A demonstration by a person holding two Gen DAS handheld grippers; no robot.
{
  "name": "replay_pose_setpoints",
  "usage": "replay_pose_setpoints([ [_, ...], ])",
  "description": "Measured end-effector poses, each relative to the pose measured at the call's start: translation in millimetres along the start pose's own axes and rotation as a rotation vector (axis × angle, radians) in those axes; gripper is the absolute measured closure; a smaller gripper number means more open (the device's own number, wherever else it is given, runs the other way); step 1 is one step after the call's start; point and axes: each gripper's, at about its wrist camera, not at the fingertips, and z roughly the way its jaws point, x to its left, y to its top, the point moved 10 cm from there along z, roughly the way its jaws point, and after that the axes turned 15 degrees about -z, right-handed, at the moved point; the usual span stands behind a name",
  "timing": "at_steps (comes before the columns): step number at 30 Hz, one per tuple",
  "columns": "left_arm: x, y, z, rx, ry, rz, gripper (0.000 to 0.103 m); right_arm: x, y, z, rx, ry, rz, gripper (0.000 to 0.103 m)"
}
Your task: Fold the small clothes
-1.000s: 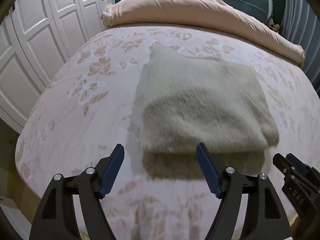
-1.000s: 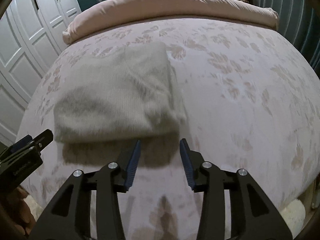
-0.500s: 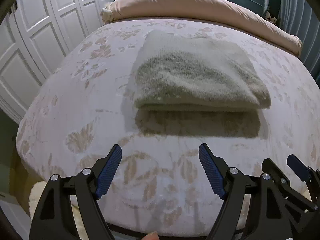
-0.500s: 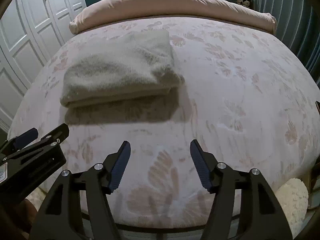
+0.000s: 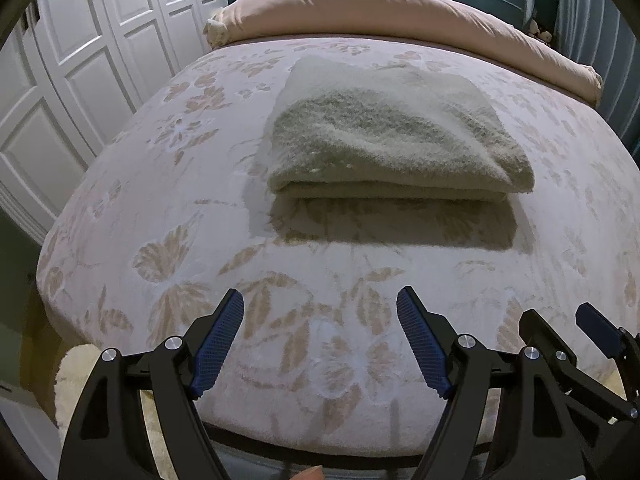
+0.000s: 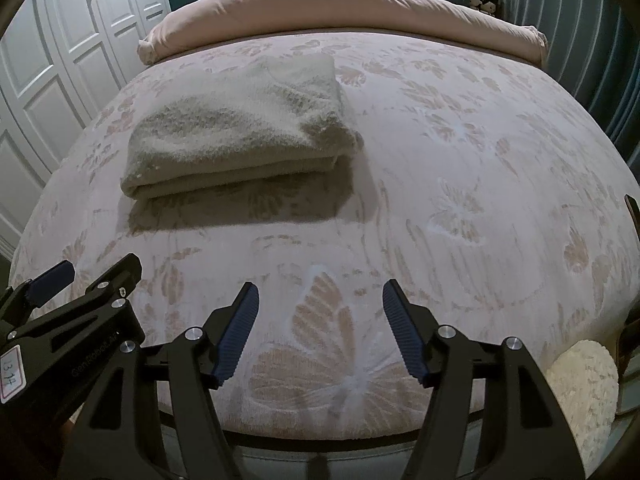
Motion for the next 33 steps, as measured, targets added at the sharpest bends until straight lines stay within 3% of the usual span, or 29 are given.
replay_pose_setpoints([
  [16,8.2,-3.1,2.7,0.021,-0.001,-0.013,0.029,5.2,-5.6,0.9,0.011,-0.004,0.022,0.041],
  [25,7.2,-1.2,-1.7,-0.027,0.014,0.004,0.028,1.7,-5.8,1.7,0.01,-0.007,0.019,0.041],
  [33,5.2,-1.0,-2.7,-0.02,0.006,-0.003,0.032,6.4,-5.8,-0.9,0.009,-0.023,0.043,0.041],
])
